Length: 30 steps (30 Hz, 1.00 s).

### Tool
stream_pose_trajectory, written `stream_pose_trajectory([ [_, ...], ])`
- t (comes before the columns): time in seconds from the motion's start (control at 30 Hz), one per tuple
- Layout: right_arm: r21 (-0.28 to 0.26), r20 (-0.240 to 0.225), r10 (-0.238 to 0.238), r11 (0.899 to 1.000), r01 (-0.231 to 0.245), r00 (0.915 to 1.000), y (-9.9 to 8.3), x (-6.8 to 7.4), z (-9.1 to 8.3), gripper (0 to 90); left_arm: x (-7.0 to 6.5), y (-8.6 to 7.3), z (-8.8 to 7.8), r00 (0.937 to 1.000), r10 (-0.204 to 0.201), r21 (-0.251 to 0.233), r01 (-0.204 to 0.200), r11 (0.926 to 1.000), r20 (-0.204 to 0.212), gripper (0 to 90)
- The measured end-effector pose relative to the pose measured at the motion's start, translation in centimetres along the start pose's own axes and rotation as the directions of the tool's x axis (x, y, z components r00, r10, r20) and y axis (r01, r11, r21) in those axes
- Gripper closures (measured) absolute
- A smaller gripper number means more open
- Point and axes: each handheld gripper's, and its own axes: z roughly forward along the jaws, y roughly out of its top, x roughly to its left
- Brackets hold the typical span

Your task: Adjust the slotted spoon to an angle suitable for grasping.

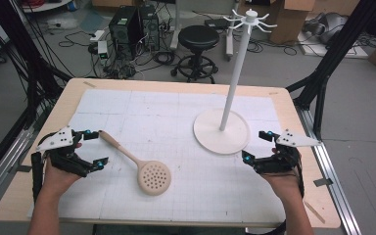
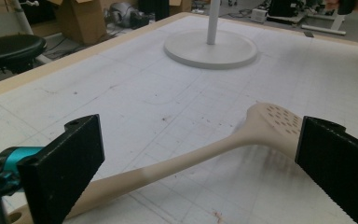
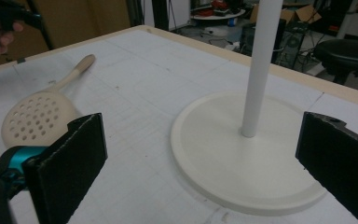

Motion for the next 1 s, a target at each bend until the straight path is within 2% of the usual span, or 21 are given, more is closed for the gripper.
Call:
stream_pose_trajectory([
  [0.13,-0.008,-0.003,0.010,1.000,-0.010,0.9999,-0.1,-0.2,-0.1,0.9,-0.1,-0.1,0.1,1.0000,-0.004,0.011,0.004,0.9999,0.003,1.8],
  [0.37,0.011,-0.006,-0.003,1.000,0.003,1.0000,-0.2,0.1,0.0,1.0,-0.4,0.0,0.5,0.9998,0.010,0.029,-0.011,0.9995,0.014,1.8],
  [0.53,0.016,-0.005,0.008,1.000,-0.008,1.0000,-0.4,-0.2,0.1,1.0,-0.4,0.2,1.0,0.9996,0.026,0.061,-0.027,0.9978,0.013,1.8],
  [0.63,0.020,-0.010,0.009,1.000,-0.008,0.9999,-0.4,-0.1,0.2,0.9,-0.2,0.4,1.2,0.9995,0.026,0.060,-0.027,0.9978,0.017,1.7],
  [0.77,0.030,-0.015,0.006,1.000,-0.006,0.9999,-0.5,-0.1,0.5,1.0,0.1,0.7,1.6,0.9983,0.028,0.080,-0.032,0.9963,0.051,1.8],
  [0.9,0.033,-0.015,0.009,0.999,-0.008,0.9999,-0.6,-0.2,0.5,1.0,0.6,1.8,2.4,0.9954,0.044,0.148,-0.057,0.9874,0.084,1.8],
  [1.0,0.037,-0.016,0.013,0.999,-0.013,0.9998,-0.7,-0.2,0.6,1.0,0.9,3.0,3.2,0.9932,0.065,0.203,-0.083,0.9757,0.097,1.8],
])
